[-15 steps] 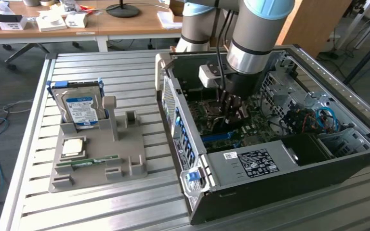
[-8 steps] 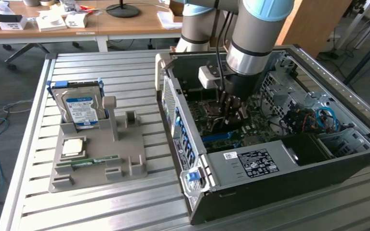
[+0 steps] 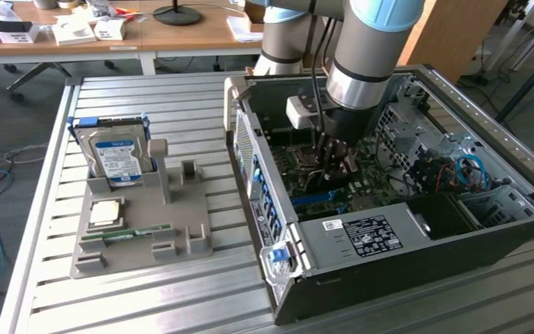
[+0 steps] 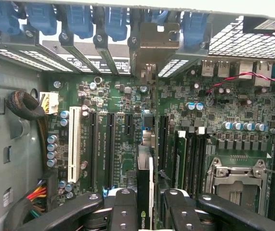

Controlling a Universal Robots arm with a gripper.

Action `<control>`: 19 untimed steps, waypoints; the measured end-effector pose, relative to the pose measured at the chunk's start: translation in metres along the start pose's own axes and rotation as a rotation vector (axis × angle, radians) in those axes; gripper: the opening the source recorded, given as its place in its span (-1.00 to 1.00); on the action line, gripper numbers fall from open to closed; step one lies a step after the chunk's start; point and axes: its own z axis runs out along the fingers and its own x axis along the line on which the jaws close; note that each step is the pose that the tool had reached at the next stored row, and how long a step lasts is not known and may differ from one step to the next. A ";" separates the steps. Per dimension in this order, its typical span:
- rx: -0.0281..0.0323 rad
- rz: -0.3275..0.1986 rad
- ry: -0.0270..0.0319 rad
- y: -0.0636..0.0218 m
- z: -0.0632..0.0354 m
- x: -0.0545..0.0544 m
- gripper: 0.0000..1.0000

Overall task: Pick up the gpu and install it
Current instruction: 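Insert the gpu into the slot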

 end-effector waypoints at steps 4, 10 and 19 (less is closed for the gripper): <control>0.0001 0.000 -0.0001 0.0012 0.0007 0.000 -0.47; 0.0002 0.000 -0.0001 0.0012 0.0029 0.000 -0.47; 0.0001 0.000 0.0002 0.0013 0.0050 0.000 -0.47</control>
